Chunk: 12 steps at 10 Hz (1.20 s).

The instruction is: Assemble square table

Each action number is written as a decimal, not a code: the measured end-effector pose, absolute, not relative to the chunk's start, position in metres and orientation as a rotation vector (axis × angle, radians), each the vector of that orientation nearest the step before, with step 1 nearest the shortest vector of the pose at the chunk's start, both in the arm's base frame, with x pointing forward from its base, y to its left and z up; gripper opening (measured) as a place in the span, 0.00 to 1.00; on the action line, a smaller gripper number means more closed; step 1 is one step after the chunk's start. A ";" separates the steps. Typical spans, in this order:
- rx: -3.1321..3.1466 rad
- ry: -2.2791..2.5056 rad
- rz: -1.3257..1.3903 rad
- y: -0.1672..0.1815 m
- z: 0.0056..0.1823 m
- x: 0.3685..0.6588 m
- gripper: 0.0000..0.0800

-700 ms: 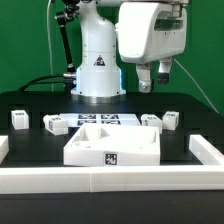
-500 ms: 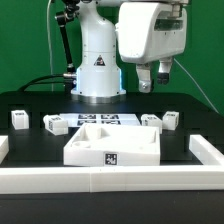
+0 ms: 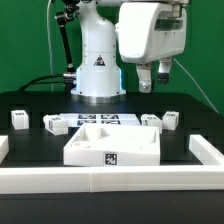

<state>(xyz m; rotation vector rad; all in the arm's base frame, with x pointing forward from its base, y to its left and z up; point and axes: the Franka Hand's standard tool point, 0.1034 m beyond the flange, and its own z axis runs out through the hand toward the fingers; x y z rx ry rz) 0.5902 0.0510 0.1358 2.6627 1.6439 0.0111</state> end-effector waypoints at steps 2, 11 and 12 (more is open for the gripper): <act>2.587 1.777 -0.002 0.057 0.121 0.569 0.81; 2.546 1.824 0.054 0.056 0.084 0.525 0.81; 2.542 1.827 0.062 0.055 0.078 0.516 0.81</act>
Offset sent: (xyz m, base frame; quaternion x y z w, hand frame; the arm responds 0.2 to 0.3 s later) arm -0.0324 0.0006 -0.0180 -0.0207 0.0352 -0.0358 0.9985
